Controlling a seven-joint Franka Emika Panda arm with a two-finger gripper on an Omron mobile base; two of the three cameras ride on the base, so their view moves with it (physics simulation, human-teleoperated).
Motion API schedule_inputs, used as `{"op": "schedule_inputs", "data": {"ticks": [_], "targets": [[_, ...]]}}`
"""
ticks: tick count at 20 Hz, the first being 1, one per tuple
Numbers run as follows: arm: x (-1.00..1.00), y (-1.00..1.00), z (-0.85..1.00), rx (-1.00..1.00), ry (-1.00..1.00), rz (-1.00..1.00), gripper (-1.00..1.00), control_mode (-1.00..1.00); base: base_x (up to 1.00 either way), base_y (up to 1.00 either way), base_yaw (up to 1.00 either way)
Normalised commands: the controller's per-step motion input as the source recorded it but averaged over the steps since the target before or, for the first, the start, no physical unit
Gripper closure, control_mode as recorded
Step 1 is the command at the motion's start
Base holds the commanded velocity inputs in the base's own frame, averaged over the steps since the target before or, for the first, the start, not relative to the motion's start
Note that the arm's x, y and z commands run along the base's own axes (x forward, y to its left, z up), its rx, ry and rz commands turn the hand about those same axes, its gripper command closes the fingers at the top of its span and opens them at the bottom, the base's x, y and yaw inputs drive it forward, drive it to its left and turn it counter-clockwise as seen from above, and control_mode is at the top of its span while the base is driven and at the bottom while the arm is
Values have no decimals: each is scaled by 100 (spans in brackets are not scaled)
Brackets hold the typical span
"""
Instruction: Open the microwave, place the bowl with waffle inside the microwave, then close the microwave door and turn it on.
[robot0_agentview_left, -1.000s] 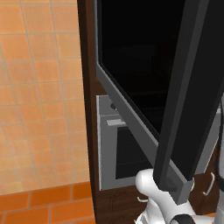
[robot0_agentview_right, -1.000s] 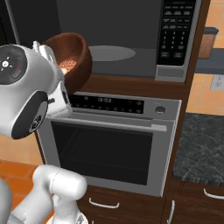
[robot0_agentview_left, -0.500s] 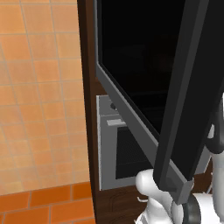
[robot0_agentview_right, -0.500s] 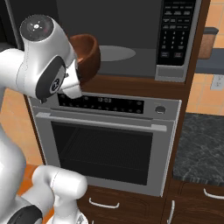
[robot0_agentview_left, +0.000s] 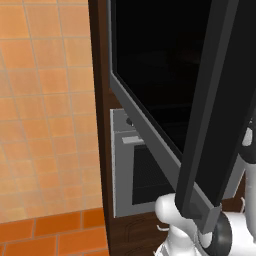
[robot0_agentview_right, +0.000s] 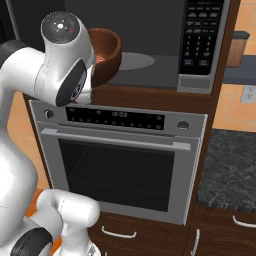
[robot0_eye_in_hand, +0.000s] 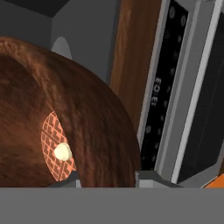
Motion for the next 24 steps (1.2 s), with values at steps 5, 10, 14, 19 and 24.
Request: {"op": "schedule_inputs", "data": {"ticks": [5, 10, 14, 19, 24], "targets": [[67, 0, 4, 8, 0, -4, 100, -100, 0, 0, 0], [86, 0, 1, 3, 0, -7, 100, -100, 0, 0, 0], [80, 4, 8, 0, 0, -9, 100, -100, 0, 0, 0], [65, 0, 16, 1, 1, -7, 100, -100, 0, 0, 0], [78, 0, 0, 0, 8, -6, 100, -100, 0, 0, 0]]}}
